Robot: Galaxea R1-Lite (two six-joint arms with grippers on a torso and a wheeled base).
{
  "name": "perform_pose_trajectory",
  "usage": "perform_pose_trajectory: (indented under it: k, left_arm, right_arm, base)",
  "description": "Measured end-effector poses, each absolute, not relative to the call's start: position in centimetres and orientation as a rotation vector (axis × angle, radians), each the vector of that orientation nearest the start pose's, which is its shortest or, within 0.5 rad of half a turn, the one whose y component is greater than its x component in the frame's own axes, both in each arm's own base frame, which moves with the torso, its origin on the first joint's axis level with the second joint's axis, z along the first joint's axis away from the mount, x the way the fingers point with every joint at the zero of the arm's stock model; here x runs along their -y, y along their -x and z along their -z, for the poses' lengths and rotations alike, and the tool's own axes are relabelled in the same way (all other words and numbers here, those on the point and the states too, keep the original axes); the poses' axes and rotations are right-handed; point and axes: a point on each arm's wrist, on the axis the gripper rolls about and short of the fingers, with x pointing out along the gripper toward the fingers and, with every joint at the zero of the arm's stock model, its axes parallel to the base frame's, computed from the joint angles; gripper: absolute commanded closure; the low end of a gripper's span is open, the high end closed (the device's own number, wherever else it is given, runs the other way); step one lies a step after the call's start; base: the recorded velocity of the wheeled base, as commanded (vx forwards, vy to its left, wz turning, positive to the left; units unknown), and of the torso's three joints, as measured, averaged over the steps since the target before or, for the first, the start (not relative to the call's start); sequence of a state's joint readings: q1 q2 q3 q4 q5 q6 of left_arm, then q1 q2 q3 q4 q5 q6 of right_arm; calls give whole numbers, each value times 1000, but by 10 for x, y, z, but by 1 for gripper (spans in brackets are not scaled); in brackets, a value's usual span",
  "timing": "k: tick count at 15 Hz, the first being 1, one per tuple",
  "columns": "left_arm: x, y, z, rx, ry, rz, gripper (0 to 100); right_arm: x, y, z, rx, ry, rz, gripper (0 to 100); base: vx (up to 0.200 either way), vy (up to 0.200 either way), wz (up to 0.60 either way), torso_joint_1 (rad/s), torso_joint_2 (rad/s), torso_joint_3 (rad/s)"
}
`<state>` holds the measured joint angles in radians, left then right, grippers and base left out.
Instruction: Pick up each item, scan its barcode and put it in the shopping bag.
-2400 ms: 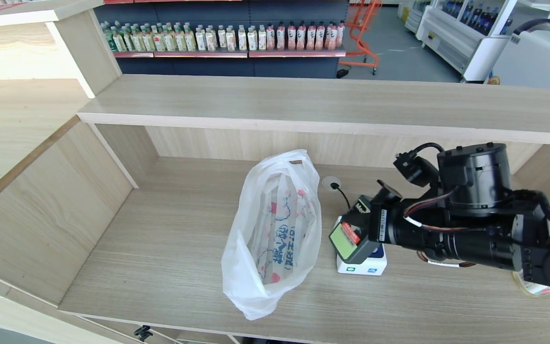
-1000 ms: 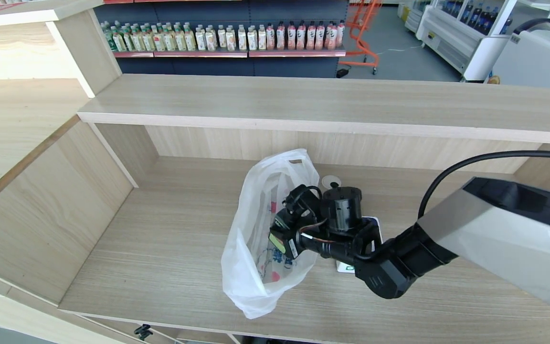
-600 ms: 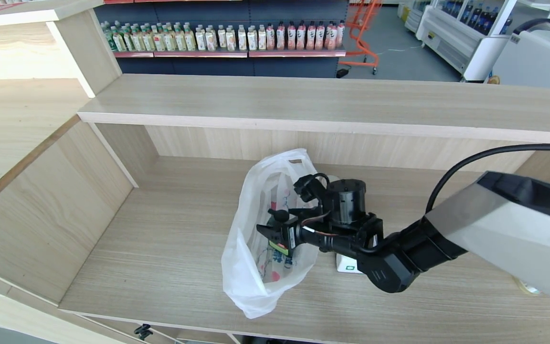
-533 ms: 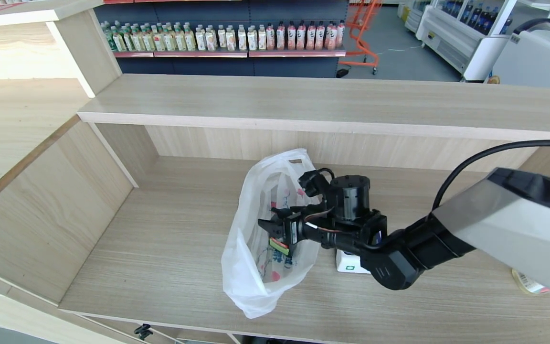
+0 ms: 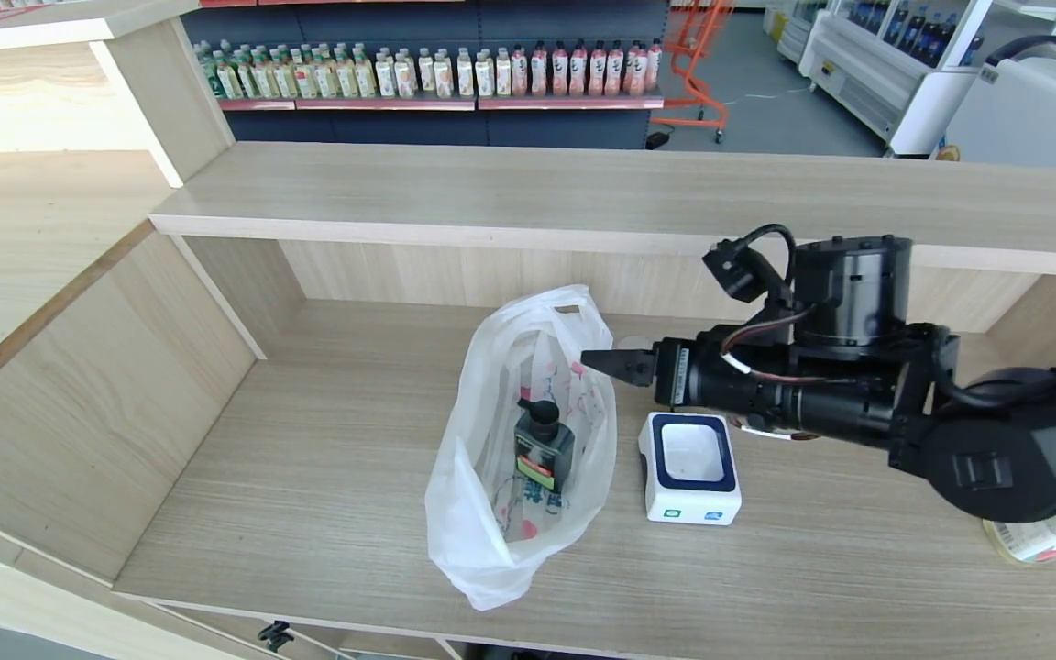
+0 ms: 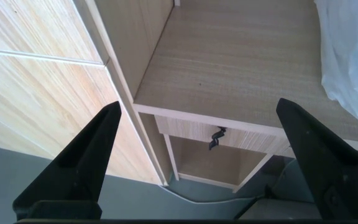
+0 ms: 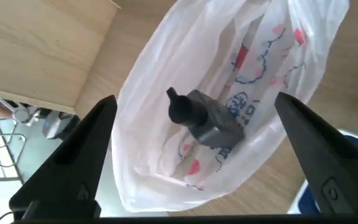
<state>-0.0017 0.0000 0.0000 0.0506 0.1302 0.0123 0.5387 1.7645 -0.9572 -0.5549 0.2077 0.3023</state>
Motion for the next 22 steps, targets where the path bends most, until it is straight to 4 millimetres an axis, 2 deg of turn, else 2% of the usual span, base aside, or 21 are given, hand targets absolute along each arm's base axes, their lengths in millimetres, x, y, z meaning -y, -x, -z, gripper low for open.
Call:
perform_pose_trajectory:
  k: [2, 4, 7, 10, 14, 19, 22]
  left_arm:
    - [-3, 23, -70, -51, -16, -128, 0]
    - [-3, 23, -70, -51, -16, -128, 0]
    - [-3, 23, -70, -51, -16, -128, 0]
    - [-3, 23, -70, -49, 18, -130, 0]
    - [-3, 23, -70, -48, 21, -129, 0]
    - [-3, 23, -70, -49, 7, -127, 0]
    - [-3, 23, -71, -51, 6, -129, 0]
  right_arm:
    - [-129, -264, -210, -311, -71, -599, 0]
    - [-95, -244, -218, -279, -13, -505, 0]
    - [-66, -217, -222, -276, -5, -395, 0]
    - [-46, -203, -228, -266, -15, -309, 0]
    - [-32, -192, -232, -237, -20, -226, 0]
    - [-34, -185, -226, -251, -10, -187, 0]
    - [-31, -183, -216, -284, -1, -142, 0]
  base:
    - [0, 0, 0, 0, 0, 0]
    - [0, 0, 0, 0, 0, 0]
    - [0, 0, 0, 0, 0, 0]
    - [-133, 0, 0, 0, 2, 2]
    - [-200, 0, 0, 2, 1, 1]
    - [0, 0, 0, 0, 0, 0]
    - [0, -200, 0, 10, 4, 1]
